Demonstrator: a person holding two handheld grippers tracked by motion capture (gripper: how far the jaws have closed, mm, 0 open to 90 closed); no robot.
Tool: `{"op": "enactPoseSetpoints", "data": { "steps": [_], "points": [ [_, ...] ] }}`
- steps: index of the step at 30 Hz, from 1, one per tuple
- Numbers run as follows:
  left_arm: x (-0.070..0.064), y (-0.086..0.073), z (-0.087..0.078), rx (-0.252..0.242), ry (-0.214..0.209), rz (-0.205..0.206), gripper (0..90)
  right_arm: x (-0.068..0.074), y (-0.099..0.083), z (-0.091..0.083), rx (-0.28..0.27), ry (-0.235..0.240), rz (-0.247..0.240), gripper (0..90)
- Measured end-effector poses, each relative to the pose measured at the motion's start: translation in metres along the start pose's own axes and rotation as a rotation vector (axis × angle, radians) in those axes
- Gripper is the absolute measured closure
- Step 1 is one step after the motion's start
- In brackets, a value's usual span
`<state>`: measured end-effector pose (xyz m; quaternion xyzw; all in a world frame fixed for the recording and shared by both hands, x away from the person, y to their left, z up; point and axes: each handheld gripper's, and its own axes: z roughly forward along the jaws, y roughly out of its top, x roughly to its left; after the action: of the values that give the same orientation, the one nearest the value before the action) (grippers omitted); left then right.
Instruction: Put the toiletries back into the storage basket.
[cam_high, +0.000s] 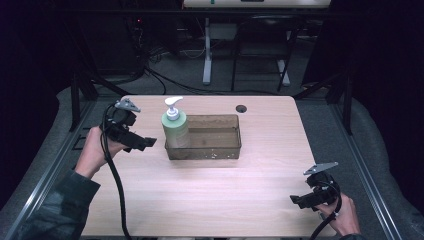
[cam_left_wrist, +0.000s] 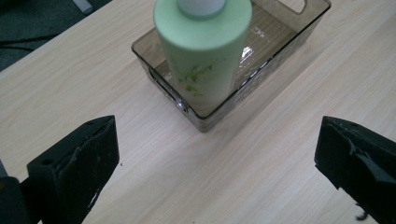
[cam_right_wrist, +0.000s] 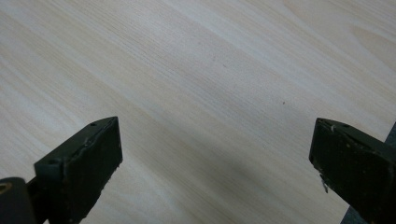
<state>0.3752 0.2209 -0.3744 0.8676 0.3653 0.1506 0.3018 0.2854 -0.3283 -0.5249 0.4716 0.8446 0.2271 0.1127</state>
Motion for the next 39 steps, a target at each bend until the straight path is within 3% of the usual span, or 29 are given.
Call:
{"op": "enactPoseSetpoints", "data": {
  "steps": [17,27,39],
  "points": [
    [-0.011,-0.065,0.014,0.023,0.001,-0.050,0.0,0.001,0.001,0.001,0.005,-0.006,-0.007,2.2],
    [-0.014,-0.099,0.035,0.053,-0.042,-0.109,0.0,0.001,0.001,0.001,0.005,-0.006,-0.007,2.4],
    [-0.014,-0.112,0.047,0.065,-0.079,-0.139,0.0,0.002,0.001,0.004,0.014,-0.007,-0.013,2.6]
  ]
}}
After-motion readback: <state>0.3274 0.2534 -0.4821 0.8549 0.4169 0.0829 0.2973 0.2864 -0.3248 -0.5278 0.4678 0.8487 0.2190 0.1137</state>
